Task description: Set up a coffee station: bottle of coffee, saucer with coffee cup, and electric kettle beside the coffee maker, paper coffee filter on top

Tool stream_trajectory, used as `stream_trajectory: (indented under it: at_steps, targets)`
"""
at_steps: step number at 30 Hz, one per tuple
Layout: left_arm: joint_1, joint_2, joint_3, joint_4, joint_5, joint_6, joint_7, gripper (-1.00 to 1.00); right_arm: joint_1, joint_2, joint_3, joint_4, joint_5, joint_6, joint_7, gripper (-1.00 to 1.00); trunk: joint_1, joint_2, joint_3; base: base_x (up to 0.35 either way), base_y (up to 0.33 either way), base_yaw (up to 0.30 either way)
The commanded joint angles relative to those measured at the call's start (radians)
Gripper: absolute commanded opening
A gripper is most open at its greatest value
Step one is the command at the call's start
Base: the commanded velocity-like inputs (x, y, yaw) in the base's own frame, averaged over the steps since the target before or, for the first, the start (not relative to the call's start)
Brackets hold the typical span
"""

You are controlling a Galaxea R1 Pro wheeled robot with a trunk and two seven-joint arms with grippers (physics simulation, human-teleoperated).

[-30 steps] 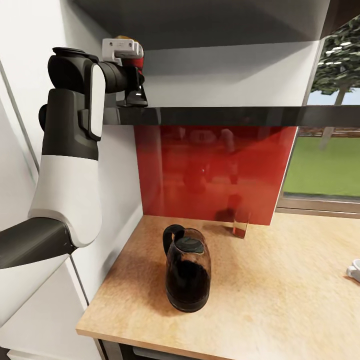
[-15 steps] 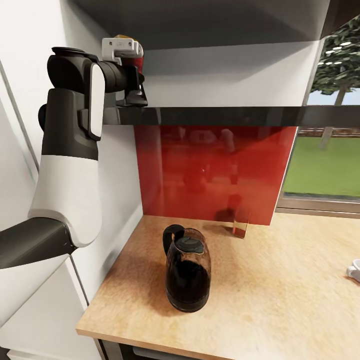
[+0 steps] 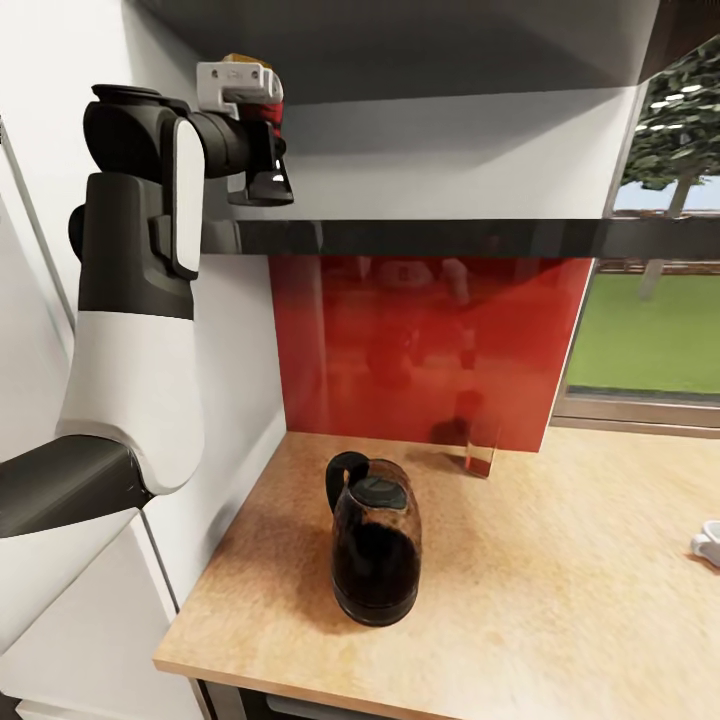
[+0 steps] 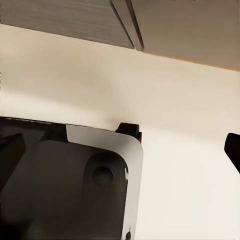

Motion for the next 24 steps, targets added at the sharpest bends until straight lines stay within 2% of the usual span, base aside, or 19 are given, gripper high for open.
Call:
stream_trajectory:
  at_steps: [1, 4, 15, 24]
  targets:
    - [-0.001, 0.000, 0.000, -0.001, -0.011, 0.003, -0.010, -1.00, -0.001, 0.000, -0.009, 0.000, 0.010, -0.003, 0.003, 1.00, -0.004, 0.006, 0.002, 0.000, 0.000, 0.000]
    - [-0.001, 0.000, 0.001, -0.002, -0.011, 0.003, -0.010, -1.00, -0.001, 0.000, -0.009, 0.000, 0.010, -0.003, 0.003, 1.00, -0.015, 0.027, 0.011, 0.000, 0.000, 0.000]
    - [-0.001, 0.000, 0.002, -0.002, -0.010, 0.004, -0.010, -1.00, -0.001, 0.001, -0.009, 0.000, 0.010, -0.003, 0.003, 1.00, -0.015, 0.027, 0.011, -0.005, 0.000, 0.000]
    - [-0.001, 0.000, 0.001, -0.002, -0.009, 0.005, -0.010, -1.00, -0.001, 0.001, -0.009, 0.000, 0.010, -0.002, 0.003, 1.00, -0.015, 0.027, 0.011, -0.125, 0.000, -0.051]
